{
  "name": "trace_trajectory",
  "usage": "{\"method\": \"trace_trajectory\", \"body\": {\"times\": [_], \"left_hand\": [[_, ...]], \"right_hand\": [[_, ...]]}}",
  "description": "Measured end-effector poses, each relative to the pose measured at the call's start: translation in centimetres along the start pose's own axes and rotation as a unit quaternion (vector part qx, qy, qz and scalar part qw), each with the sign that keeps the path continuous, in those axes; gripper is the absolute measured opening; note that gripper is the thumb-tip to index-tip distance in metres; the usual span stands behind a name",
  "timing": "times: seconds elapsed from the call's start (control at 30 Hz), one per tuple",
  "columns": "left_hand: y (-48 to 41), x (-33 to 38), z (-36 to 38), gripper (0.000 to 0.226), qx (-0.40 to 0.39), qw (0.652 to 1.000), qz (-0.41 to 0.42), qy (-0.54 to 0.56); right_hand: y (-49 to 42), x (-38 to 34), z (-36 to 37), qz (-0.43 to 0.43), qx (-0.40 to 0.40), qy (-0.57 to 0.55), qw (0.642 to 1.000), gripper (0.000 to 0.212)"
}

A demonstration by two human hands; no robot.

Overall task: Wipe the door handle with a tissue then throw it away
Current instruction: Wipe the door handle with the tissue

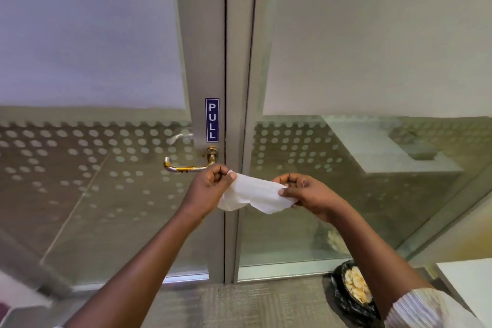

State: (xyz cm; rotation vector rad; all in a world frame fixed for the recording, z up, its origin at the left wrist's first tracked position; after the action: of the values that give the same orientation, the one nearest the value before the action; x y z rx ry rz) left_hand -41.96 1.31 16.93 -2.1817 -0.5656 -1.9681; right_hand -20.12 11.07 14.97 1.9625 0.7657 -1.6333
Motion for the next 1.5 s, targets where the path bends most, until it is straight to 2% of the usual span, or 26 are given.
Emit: {"method": "trace_trajectory", "body": {"times": [0.13,0.23,0.37,0.47,0.63,0.8,0.97,1.13,1.27,1.33,1.4,1.5], "left_hand": [[-0.2,-1.0,-4.7,0.012,0.065,0.998,-0.012,0.012],[-0.5,-2.5,-8.4,0.012,0.139,0.988,-0.041,0.043],[-1.3,-3.4,-12.6,0.012,0.186,0.978,-0.065,0.073],[-2.3,-3.0,-15.6,0.011,0.214,0.973,-0.057,0.069],[-4.5,-2.3,-19.2,0.011,0.242,0.969,-0.043,-0.011],[-7.0,-1.5,-20.5,0.012,0.247,0.960,-0.018,-0.130],[-7.7,-0.7,-20.0,0.011,0.253,0.939,0.033,-0.231],[-7.0,0.2,-19.4,0.025,0.258,0.914,0.118,-0.290],[-6.7,0.6,-19.3,0.027,0.255,0.895,0.165,-0.328],[-6.6,1.0,-19.6,0.029,0.254,0.890,0.177,-0.334],[-6.3,2.0,-19.6,0.027,0.251,0.883,0.208,-0.338],[-5.9,5.1,-18.3,0.023,0.234,0.850,0.291,-0.371]], "right_hand": [[-3.2,-0.2,1.9,-0.010,0.008,-0.033,0.999,0.019],[-5.5,-0.8,3.6,-0.028,0.041,-0.079,0.996,0.017],[-8.6,-2.1,5.9,-0.044,0.090,-0.126,0.987,0.015],[-10.6,-3.5,7.8,-0.060,0.122,-0.095,0.986,0.014],[-12.9,-4.6,10.0,-0.073,0.180,-0.027,0.981,0.018],[-13.7,-3.6,10.9,-0.041,0.244,0.068,0.967,0.020],[-13.6,-1.7,11.5,-0.006,0.277,0.107,0.955,0.019],[-13.5,-1.9,11.4,-0.009,0.295,0.153,0.943,0.016],[-12.7,-2.6,10.7,-0.010,0.320,0.207,0.925,0.017],[-11.8,-3.9,10.4,-0.031,0.340,0.250,0.906,0.011],[-11.0,-6.3,10.9,-0.099,0.344,0.339,0.870,0.008],[-11.5,-9.4,14.9,-0.239,0.267,0.422,0.833,0.015]]}}
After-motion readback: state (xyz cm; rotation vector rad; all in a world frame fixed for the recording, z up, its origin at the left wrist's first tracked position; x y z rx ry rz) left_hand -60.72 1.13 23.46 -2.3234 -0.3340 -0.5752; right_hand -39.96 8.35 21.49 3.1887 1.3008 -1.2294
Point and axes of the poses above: each hand's wrist, its own y-axis away from the middle knuckle, its own z-axis out of the palm, x = y × z, the point moved 10 cm from there along -y, towards the middle knuckle, and after that the axes turned 12 degrees about -z, right-handed, at the moved point
